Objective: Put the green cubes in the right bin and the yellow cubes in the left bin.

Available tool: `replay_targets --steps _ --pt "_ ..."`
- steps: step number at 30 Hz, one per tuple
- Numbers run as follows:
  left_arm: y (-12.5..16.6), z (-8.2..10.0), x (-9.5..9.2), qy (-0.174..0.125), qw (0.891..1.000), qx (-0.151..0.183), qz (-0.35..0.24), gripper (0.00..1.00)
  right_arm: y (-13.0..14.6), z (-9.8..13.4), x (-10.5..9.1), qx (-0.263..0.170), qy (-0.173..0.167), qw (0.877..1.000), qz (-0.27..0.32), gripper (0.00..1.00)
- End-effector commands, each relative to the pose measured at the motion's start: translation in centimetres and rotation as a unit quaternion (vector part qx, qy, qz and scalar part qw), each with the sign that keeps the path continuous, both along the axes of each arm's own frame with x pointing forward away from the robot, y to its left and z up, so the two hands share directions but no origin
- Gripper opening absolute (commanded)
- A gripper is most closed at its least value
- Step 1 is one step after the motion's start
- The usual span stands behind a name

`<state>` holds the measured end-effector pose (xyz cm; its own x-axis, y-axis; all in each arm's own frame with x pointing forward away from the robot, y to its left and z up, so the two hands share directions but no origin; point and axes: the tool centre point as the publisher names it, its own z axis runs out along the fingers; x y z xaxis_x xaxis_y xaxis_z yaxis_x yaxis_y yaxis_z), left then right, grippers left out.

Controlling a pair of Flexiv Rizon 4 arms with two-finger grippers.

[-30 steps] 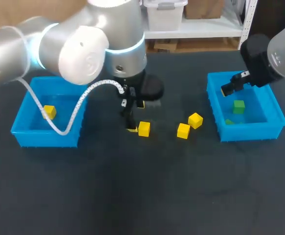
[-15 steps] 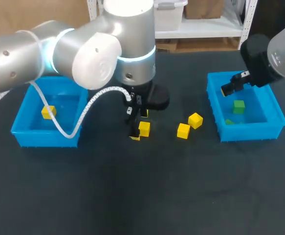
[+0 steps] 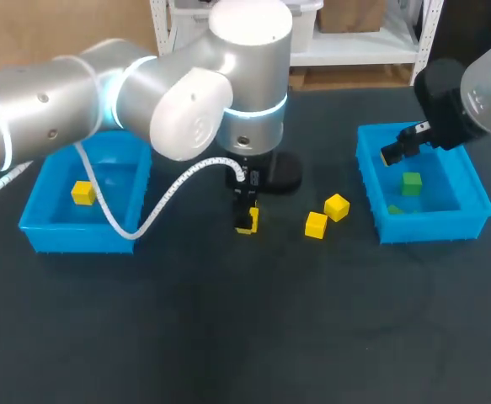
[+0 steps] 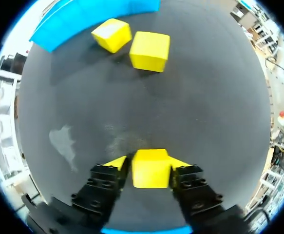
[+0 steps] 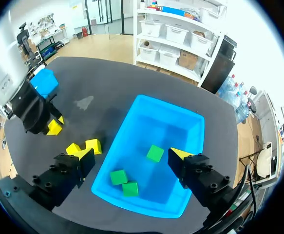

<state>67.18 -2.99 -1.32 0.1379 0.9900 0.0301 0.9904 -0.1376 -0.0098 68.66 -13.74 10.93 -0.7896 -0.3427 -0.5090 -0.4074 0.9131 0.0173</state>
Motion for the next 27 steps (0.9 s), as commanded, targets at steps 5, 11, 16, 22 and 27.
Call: replay_targets --steps 5,11,16,22,27 --pt "2.0 2.9 2.3 -0.028 0.998 -0.008 0.054 0.00 0.0 -0.1 -0.3 0.000 -0.005 1.000 -0.003 1.00" --pt "5.1 7.2 4.9 -0.067 0.987 -0.036 0.144 0.00 0.0 -0.1 -0.3 0.000 -0.005 1.000 -0.003 1.00" --pt "8.7 11.6 6.2 -0.092 0.965 -0.069 0.235 0.00 0.0 -0.1 -0.3 0.000 -0.005 1.000 -0.003 1.00" --pt "14.6 13.9 5.6 -0.114 0.937 -0.078 0.321 0.00 0.0 -0.1 -0.3 0.000 -0.005 1.000 -0.003 1.00" --pt "19.0 14.2 3.8 -0.103 0.897 -0.082 0.421 0.00 0.0 -0.1 -0.3 0.000 -0.005 1.000 -0.003 1.00"
